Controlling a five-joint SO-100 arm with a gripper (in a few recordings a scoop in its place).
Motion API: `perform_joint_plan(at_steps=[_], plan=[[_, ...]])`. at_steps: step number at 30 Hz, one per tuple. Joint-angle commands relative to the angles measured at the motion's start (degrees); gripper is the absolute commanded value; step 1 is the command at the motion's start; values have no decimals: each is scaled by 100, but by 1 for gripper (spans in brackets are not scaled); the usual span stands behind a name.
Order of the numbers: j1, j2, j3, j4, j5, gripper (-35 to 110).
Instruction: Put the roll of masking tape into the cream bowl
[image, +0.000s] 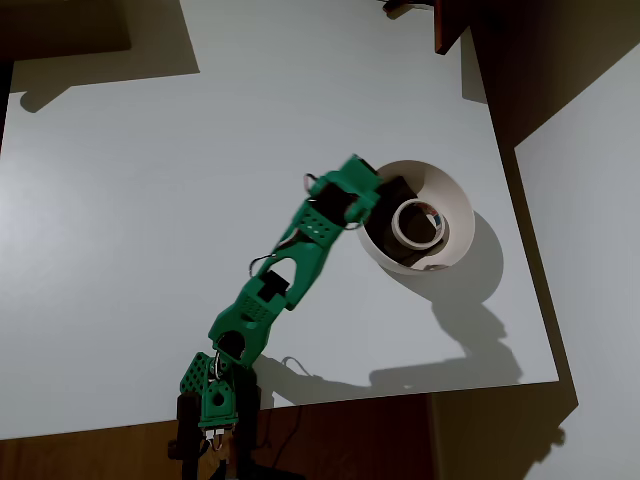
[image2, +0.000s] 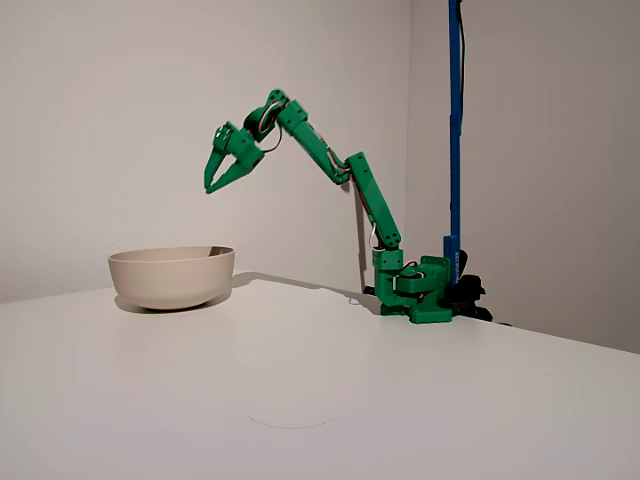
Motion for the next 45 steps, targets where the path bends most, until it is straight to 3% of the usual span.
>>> perform_joint_plan(at_steps=[1,6,15,35,45], plan=[[-853,1371,-475,659,-79,-8],[-2329,2399,-360,1424,-255,-8],[-4201,4693,2039,1380,-448,-8],[-4535,8886,10846,-2021,-914,-8],[-4746,10951,13403,-2259,-949,-8]])
